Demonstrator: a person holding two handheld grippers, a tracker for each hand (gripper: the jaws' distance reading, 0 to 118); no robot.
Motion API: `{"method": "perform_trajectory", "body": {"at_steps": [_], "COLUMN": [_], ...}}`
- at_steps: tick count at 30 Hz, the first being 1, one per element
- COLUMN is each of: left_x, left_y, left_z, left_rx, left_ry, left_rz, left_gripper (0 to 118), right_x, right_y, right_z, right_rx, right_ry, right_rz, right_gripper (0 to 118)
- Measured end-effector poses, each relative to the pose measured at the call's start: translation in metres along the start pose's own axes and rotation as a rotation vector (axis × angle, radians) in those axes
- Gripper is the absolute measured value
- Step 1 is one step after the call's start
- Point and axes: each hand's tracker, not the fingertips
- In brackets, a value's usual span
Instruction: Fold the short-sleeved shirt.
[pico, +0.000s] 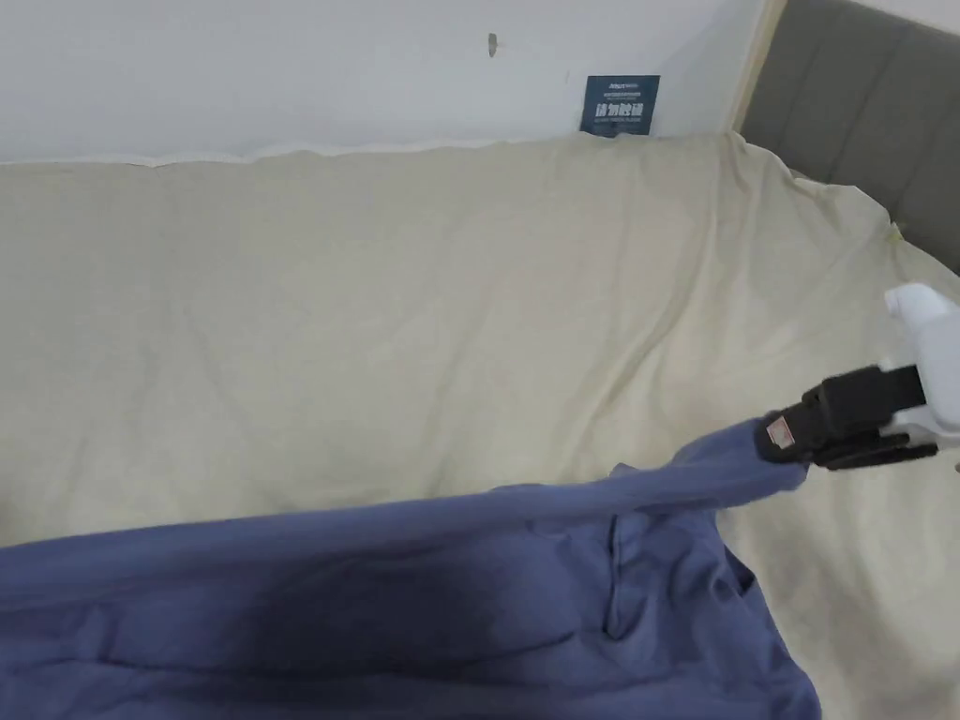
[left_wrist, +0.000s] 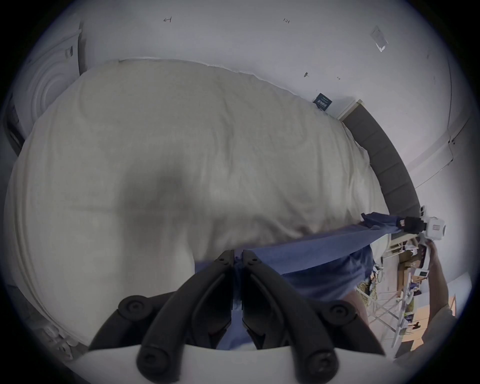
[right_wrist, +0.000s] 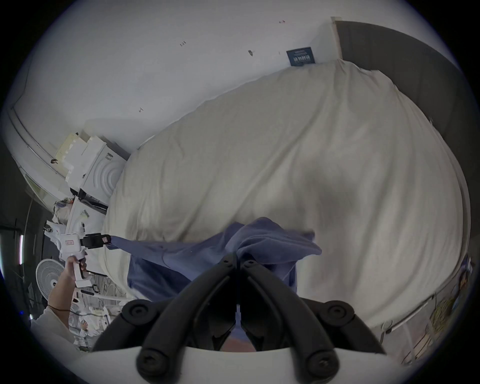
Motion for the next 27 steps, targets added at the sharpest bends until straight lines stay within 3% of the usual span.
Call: {"method": "perform_trajectory", "body": {"at_steps": [7, 12, 14, 15, 16, 17, 18, 19, 24, 27], "left_x": [-0.026, -0.031, -0.033, -0.031, -0.029, -0.028, -0.027, -0.025, -0.004, 0.022], "left_y": [-0.079, -0.106, -0.109, -0.11, -0.11, -0.11, -0.111, -0.11, -0.102, -0.109], "left_z": [-0.012, -0.027, -0.03, -0.028, -0.025, -0.022, -0.015, -0.009, 0.043, 0.068], "left_rx": [-0.067, -0.095, -0.101, -0.104, -0.108, -0.106, -0.094, -0.083, 0.038, 0.134], "left_ry": [-0.034, -0.03, -0.027, -0.009, 0.049, 0.103, 0.145, 0.152, 0.064, -0.014], "left_rz": [0.078, 0.125, 0.139, 0.142, 0.127, 0.094, 0.079, 0.071, 0.063, 0.078], "left_gripper": [5, 5, 16, 37, 81, 106, 115, 115, 115, 114], "right_x": [0.031, 0.04, 0.042, 0.042, 0.041, 0.041, 0.04, 0.041, 0.007, -0.036], "right_y": [-0.096, -0.127, -0.13, -0.131, -0.131, -0.129, -0.129, -0.13, -0.117, -0.115], "right_z": [-0.01, -0.032, -0.036, -0.036, -0.036, -0.035, -0.034, -0.029, 0.012, 0.034], "right_rx": [-0.09, -0.105, -0.097, -0.068, -0.056, -0.054, -0.058, -0.055, 0.146, 0.314], "right_ry": [-0.012, -0.047, -0.077, -0.088, -0.105, -0.164, -0.217, -0.248, -0.269, -0.205], "right_rz": [-0.119, -0.137, -0.131, -0.132, -0.126, -0.122, -0.12, -0.113, -0.079, -0.048], "right_gripper": [1, 1, 2, 8, 32, 63, 94, 114, 115, 114]}}
